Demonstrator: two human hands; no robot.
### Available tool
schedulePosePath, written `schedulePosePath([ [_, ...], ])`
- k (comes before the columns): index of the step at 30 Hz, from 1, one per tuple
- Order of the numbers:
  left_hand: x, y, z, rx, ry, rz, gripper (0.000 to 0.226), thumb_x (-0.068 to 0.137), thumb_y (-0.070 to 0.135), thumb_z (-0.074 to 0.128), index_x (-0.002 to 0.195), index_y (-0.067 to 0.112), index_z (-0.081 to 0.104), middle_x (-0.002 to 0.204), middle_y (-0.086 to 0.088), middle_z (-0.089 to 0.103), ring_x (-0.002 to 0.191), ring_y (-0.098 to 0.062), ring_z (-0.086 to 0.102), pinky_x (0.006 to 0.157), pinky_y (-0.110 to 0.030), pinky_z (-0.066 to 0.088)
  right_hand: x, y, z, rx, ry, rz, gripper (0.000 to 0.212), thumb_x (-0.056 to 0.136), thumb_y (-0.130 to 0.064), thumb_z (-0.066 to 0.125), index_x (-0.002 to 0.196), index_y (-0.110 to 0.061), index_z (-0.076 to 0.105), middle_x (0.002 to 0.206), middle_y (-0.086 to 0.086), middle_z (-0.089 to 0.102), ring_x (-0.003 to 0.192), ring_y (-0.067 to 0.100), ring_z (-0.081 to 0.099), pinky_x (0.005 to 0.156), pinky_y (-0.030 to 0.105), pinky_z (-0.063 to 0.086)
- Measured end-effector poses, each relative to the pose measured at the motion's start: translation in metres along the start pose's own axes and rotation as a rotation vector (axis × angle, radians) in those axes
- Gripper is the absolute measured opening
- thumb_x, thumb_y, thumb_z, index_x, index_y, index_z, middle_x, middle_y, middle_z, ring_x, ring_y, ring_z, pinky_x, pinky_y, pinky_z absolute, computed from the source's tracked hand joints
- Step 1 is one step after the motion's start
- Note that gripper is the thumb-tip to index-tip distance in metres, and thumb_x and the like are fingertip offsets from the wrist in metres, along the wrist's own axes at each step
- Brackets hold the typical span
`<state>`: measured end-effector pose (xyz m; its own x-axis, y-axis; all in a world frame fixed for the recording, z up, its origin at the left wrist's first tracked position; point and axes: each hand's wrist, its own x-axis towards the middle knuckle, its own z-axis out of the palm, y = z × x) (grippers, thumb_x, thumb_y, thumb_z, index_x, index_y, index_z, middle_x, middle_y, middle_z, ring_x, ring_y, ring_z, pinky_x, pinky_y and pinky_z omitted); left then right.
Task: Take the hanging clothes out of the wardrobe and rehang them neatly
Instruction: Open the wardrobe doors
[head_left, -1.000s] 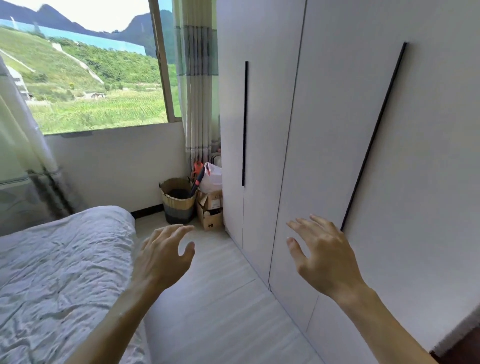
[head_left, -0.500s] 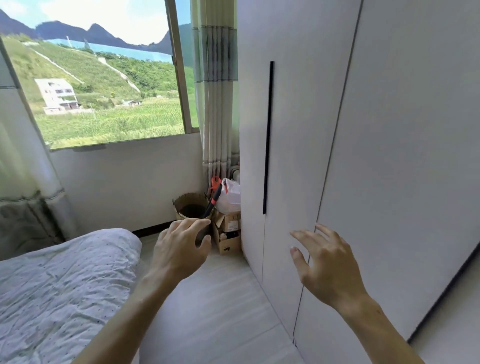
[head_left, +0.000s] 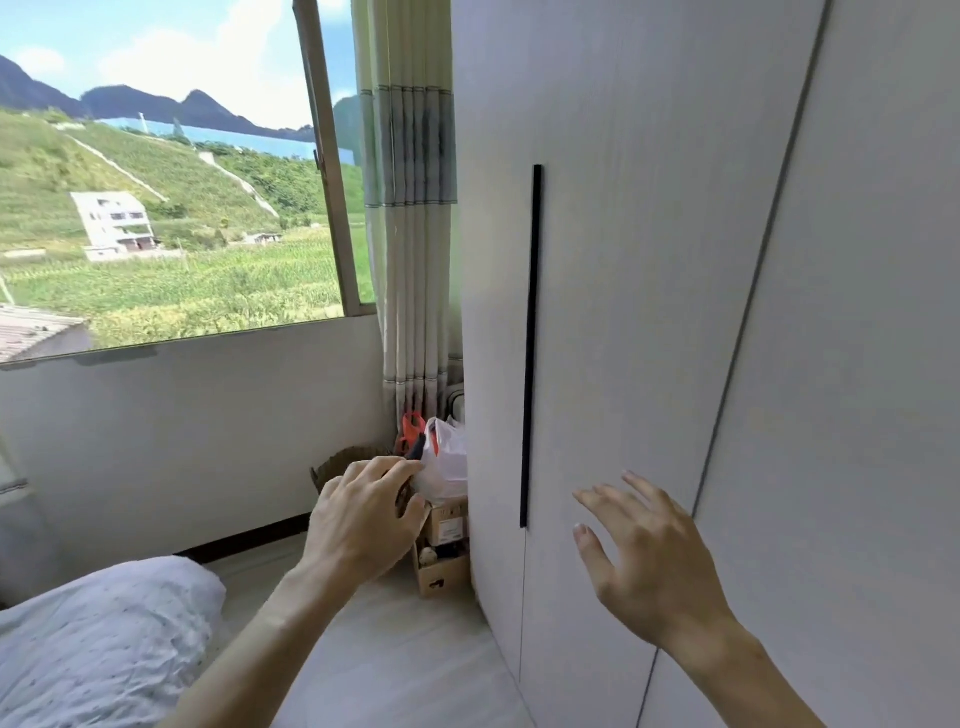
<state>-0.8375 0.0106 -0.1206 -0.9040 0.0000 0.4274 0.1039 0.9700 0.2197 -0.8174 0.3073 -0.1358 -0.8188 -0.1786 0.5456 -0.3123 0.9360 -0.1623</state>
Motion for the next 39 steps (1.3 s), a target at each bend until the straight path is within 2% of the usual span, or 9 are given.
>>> schedulePosePath([
  [8,0.173,-0.015,0.074,-0.165,-0.033,0.179,0.042,0.096,0.046,0.051,0.137,0.042,0.05,0.144,0.016,0.051,0.132,-0.013,0.047,0.108,-0.038,0.041,0.113,0.011,0.048,-0.164,0.124,0.072,0.042,0.091,-0.046,0.042,0.12,-0.03,0.068,0.122,-0.008,0.069,0.129,0.021,0.054,0.101,0.044,0.049],
  [14,0.302,-0.013,0.111,-0.391,-0.119,0.319,0.068,0.096,0.044,0.054,0.155,0.038,0.021,0.164,0.008,0.017,0.145,-0.02,0.031,0.113,-0.041,0.036,0.212,0.006,0.074,-0.321,0.26,0.144,0.045,0.093,-0.042,0.042,0.124,-0.022,0.068,0.138,0.003,0.06,0.136,0.024,0.046,0.105,0.046,0.046],
  [18,0.385,0.006,0.133,-0.631,-0.105,0.372,0.076,0.095,0.042,0.058,0.156,0.034,0.013,0.163,-0.001,0.014,0.142,-0.027,0.035,0.109,-0.043,0.038,0.288,0.003,0.077,-0.432,0.413,0.16,0.047,0.091,-0.036,0.054,0.133,-0.017,0.062,0.151,0.012,0.046,0.144,0.029,0.036,0.107,0.055,0.04],
  [21,0.422,0.026,0.151,-0.813,-0.084,0.397,0.08,0.093,0.048,0.06,0.156,0.035,0.012,0.154,-0.001,0.027,0.129,-0.022,0.047,0.102,-0.037,0.045,0.333,0.004,0.079,-0.624,0.456,0.184,0.055,0.091,-0.038,0.056,0.144,-0.023,0.051,0.159,0.013,0.032,0.149,0.031,0.026,0.115,0.061,0.024],
  [23,0.434,0.038,0.16,-0.938,-0.041,0.427,0.083,0.09,0.048,0.065,0.154,0.044,0.013,0.139,0.0,0.034,0.104,-0.016,0.06,0.089,-0.037,0.054,0.352,0.008,0.085,-0.748,0.448,0.226,0.062,0.091,-0.043,0.056,0.15,-0.028,0.043,0.163,0.012,0.023,0.151,0.031,0.018,0.119,0.061,0.011],
  [26,0.437,0.048,0.171,-1.057,0.025,0.462,0.08,0.092,0.039,0.067,0.147,0.06,0.014,0.118,0.006,0.041,0.078,-0.005,0.061,0.077,-0.029,0.055,0.361,0.022,0.103,-0.906,0.437,0.296,0.073,0.091,-0.05,0.055,0.156,-0.031,0.028,0.166,0.01,0.012,0.153,0.031,0.009,0.12,0.059,-0.004],
  [29,0.43,0.057,0.178,-1.093,0.009,0.471,0.076,0.1,0.031,0.057,0.138,0.075,0.007,0.101,0.011,0.05,0.077,-0.005,0.057,0.074,-0.027,0.052,0.363,0.036,0.115,-1.034,0.458,0.296,0.073,0.094,-0.054,0.047,0.158,-0.031,0.02,0.165,0.011,0.011,0.153,0.032,0.008,0.119,0.06,-0.007],
  [34,0.42,0.065,0.184,-1.102,0.036,0.427,0.071,0.104,0.029,0.047,0.138,0.075,0.006,0.09,0.009,0.046,0.073,-0.011,0.054,0.071,-0.012,0.041,0.366,0.04,0.12,-1.06,0.483,0.273,0.07,0.095,-0.054,0.041,0.158,-0.03,0.019,0.165,0.013,0.009,0.153,0.033,0.005,0.118,0.062,-0.008],
  [39,0.411,0.057,0.182,-1.102,0.055,0.379,0.066,0.105,0.024,0.044,0.146,0.064,0.012,0.087,-0.006,0.05,0.082,-0.001,0.046,0.073,-0.001,0.032,0.368,0.038,0.118,-1.012,0.466,0.278,0.072,0.095,-0.053,0.04,0.159,-0.03,0.013,0.166,0.012,0.006,0.153,0.032,0.003,0.118,0.062,-0.009],
])
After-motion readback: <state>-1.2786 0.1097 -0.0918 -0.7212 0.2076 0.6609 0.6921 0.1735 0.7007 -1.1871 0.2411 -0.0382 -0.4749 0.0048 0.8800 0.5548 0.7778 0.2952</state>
